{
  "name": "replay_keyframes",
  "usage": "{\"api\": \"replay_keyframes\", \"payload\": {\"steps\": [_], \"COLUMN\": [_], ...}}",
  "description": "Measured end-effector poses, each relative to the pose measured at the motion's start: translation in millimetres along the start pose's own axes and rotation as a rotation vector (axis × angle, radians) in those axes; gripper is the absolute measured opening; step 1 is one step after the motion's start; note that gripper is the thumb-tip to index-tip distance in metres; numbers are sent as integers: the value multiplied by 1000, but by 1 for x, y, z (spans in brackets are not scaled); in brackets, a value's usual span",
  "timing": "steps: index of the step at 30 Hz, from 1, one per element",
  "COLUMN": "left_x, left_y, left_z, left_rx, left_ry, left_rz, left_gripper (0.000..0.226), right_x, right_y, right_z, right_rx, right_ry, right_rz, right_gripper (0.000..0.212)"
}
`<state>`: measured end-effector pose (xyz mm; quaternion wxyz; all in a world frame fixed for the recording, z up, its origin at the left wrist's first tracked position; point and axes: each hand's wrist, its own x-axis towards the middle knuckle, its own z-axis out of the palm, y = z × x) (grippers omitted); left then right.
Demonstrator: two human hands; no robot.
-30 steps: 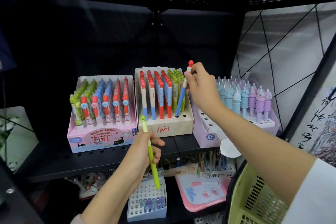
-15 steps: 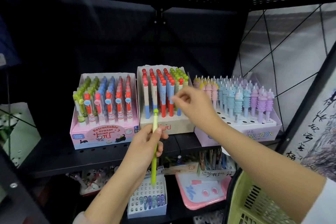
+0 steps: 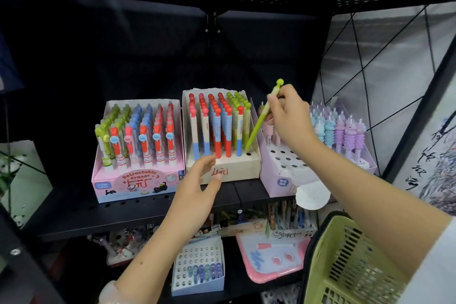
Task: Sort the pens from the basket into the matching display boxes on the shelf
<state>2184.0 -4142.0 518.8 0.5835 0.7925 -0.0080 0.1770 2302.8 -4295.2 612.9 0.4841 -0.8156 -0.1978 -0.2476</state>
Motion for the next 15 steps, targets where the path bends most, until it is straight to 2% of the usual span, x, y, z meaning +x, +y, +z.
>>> {"api": "replay_keyframes", "payload": {"steps": [8,15], "left_x": [-3,-8], "left_y": [-3,3], "left_z": [-3,-11], "left_rx": [30,8], "left_ry": [-21,21], "left_rz": [-8,-21], "left_gripper": [27,24], "right_x": [6,-4], "right_y": [3,14], "right_z": [5,21], "right_rx": [-153,-322], "right_ry": [-76,-358], "right_rz": [-62,-9], "right_gripper": [18,26]}}
